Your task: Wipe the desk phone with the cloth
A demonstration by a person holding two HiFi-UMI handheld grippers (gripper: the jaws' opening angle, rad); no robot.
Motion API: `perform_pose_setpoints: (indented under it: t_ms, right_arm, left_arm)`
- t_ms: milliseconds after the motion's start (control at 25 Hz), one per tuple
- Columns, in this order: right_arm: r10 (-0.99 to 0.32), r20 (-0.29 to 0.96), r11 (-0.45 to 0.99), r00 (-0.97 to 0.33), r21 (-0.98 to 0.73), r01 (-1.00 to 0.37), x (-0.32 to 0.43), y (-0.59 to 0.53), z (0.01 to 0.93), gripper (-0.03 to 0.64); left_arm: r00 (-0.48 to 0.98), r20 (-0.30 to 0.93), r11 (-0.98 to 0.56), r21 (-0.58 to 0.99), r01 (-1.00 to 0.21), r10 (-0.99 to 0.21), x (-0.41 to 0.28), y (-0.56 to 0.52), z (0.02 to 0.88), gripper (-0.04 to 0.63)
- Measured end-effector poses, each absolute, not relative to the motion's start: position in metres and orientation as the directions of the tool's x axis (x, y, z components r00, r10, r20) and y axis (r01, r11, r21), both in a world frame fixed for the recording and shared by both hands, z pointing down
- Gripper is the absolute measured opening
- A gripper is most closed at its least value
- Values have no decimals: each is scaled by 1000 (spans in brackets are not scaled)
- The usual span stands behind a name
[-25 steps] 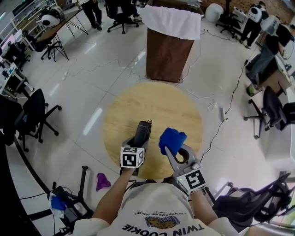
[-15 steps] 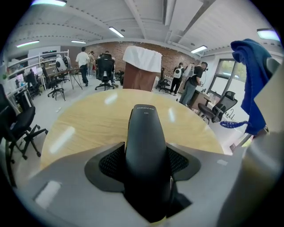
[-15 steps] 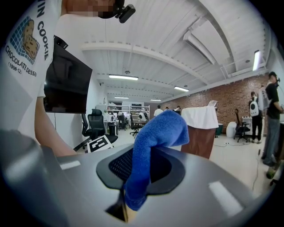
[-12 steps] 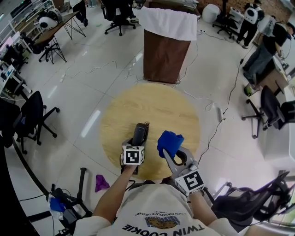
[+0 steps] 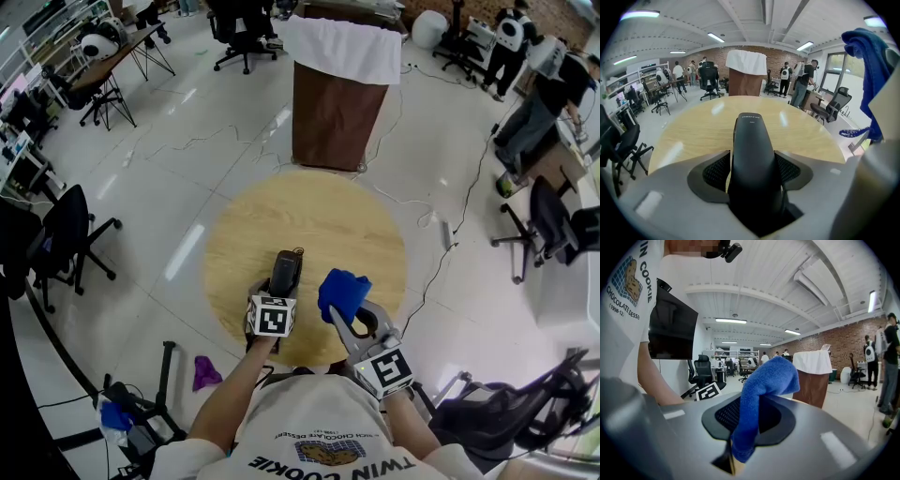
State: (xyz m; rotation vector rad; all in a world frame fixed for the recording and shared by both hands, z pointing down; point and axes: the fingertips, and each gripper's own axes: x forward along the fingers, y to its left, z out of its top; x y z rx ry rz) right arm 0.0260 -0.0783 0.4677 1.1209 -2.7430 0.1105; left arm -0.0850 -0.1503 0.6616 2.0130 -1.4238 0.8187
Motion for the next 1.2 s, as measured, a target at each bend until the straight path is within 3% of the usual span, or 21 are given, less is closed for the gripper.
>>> perform_pose_setpoints:
  t_ms: [480,760,1080,1200]
  right_arm:
    - [-690,207,708,-693,-7,-706,26,-78,474,64]
    - [-700,221,693,-678,-14,-720,21,-80,465,64]
    - [-686,214,713,-696,2,-702,10,-73,448,64]
    - [-678,196,719,-708,-19,-694,10,-68,439,64]
  left_arm:
    - [279,688,-318,74,-945,-670,-84,-155,637,318]
    - [334,524,-311,134,-941,-784,-88,-152,577,313]
    - [423,335,-372,208,-905,-842,-75,-112,497,136]
    - [438,280,-391,208,-897,-854,-69,-98,473,101]
